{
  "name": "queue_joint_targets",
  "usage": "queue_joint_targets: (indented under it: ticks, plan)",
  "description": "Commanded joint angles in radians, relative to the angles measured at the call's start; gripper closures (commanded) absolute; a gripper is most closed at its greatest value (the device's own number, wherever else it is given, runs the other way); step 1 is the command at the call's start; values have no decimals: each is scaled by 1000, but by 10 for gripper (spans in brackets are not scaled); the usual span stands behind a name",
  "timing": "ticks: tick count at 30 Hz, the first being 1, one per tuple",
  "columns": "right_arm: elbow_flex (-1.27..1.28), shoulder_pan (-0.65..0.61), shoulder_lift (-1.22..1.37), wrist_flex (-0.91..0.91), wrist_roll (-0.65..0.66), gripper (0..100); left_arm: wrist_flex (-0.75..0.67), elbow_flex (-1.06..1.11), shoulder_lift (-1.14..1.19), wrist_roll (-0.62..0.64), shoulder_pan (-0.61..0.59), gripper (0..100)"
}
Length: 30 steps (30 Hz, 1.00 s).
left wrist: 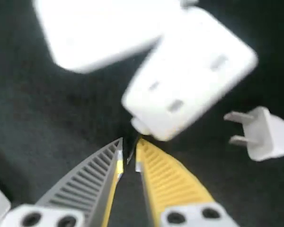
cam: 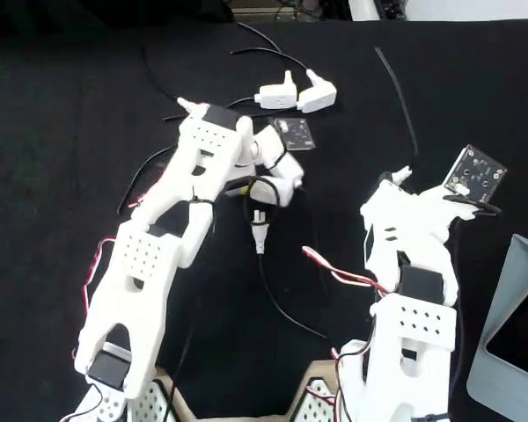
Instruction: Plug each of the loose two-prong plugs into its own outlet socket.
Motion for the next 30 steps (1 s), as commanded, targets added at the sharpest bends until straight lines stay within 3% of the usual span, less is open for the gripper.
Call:
queue_joint_targets:
  ticks: [1, 3, 13, 25, 30]
  plan:
    - [-8, 12, -24, -17, -6, 986, 184, -62, -5, -3, -12, 972]
    - [-8, 12, -24, -17, -5, 986, 250, -97, -5, 2, -18, 972]
    - [-7, 12, -24, -15, -5, 986, 249, 12, -51, 23, -163, 972]
    - [-7, 6, -24, -15, -6, 985, 242, 522, -546, 34, -346, 972]
    - [-7, 6, -24, -15, -6, 985, 133, 799, -694, 44, -360, 971]
